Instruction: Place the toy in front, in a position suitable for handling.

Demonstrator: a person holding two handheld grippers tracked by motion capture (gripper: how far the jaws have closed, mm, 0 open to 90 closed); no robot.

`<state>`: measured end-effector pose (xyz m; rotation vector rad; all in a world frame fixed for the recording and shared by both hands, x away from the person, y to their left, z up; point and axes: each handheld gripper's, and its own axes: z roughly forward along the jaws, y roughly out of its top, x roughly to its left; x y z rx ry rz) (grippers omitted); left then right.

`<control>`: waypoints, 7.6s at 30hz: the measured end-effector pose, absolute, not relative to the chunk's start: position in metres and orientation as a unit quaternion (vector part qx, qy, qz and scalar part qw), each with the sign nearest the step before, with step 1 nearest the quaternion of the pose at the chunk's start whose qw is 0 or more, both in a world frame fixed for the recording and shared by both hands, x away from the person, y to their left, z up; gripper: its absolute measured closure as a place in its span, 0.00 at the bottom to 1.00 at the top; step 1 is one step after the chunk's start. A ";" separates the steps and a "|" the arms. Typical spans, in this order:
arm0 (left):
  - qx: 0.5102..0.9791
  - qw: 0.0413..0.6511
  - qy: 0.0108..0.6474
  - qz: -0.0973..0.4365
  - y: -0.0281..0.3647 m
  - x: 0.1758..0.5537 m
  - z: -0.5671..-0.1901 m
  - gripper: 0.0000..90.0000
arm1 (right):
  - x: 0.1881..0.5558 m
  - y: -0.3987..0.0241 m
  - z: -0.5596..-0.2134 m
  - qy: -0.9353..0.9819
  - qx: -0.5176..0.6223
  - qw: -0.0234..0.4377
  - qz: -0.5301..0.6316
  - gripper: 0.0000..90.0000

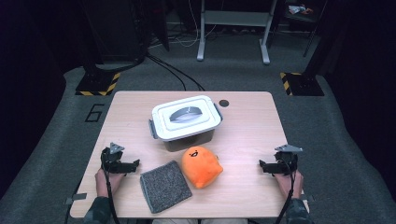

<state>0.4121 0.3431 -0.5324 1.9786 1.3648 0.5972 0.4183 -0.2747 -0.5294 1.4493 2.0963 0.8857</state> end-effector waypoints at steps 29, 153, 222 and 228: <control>0.748 0.337 0.527 0.220 0.344 0.411 -0.525 0.00 | 0.419 -0.275 -0.529 0.753 0.530 0.223 0.321 0.00; 0.829 0.369 0.350 0.234 0.220 0.521 -0.397 0.68 | 0.418 -0.274 -0.529 0.744 0.542 0.225 0.319 0.01; 0.807 0.339 0.400 0.272 0.279 0.540 -0.395 0.68 | 0.418 -0.275 -0.529 0.743 0.544 0.227 0.318 0.01; 0.806 0.338 0.402 0.274 0.279 0.541 -0.395 0.68 | 0.418 -0.275 -0.529 0.743 0.544 0.227 0.318 0.01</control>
